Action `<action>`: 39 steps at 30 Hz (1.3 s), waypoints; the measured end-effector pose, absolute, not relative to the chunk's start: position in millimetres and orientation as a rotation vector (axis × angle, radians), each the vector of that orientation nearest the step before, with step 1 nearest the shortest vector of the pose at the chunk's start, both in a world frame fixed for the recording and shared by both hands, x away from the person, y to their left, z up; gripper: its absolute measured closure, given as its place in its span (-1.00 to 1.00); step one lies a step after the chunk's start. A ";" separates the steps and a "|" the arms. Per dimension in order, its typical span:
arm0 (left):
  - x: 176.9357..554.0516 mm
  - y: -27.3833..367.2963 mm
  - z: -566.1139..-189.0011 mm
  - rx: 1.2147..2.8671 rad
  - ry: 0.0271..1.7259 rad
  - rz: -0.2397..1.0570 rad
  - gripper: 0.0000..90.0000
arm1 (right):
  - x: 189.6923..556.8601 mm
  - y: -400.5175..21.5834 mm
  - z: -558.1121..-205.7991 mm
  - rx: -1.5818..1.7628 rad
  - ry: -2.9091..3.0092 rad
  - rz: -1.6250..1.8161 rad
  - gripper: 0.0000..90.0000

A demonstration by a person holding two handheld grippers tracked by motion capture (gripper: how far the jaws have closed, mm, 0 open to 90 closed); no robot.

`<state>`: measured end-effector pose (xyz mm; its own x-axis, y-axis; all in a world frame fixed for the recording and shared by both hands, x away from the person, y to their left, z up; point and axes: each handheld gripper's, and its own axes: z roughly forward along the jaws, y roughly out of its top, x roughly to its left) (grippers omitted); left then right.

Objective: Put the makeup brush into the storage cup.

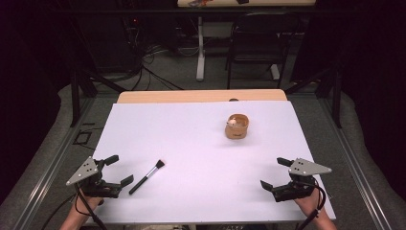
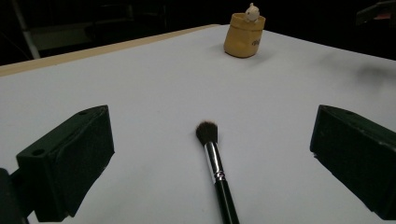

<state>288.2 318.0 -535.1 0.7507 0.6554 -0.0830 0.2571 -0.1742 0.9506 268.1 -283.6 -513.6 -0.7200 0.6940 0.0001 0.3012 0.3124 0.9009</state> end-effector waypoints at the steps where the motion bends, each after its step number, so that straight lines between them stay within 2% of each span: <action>1: 288.3 317.8 -535.2 1.752 0.721 0.416 -1.00 | 268.1 -283.4 -513.9 0.885 2.196 1.381 -1.00; 10: 288.9 316.9 -533.2 1.769 0.741 0.419 -1.00 | 267.5 -281.9 -513.2 0.881 2.196 1.374 -1.00; 25: 301.8 296.4 -515.5 1.929 0.782 0.421 -0.98 | 269.0 -281.9 -514.7 0.890 2.203 1.366 -1.00; 30: 303.3 285.7 -512.2 2.010 0.774 0.450 -0.99 | 268.9 -282.2 -514.7 0.886 2.205 1.365 -1.00; 39: 312.3 267.9 -507.1 2.209 0.880 0.479 -0.98 | 270.0 -281.5 -515.5 0.886 2.218 1.345 -1.00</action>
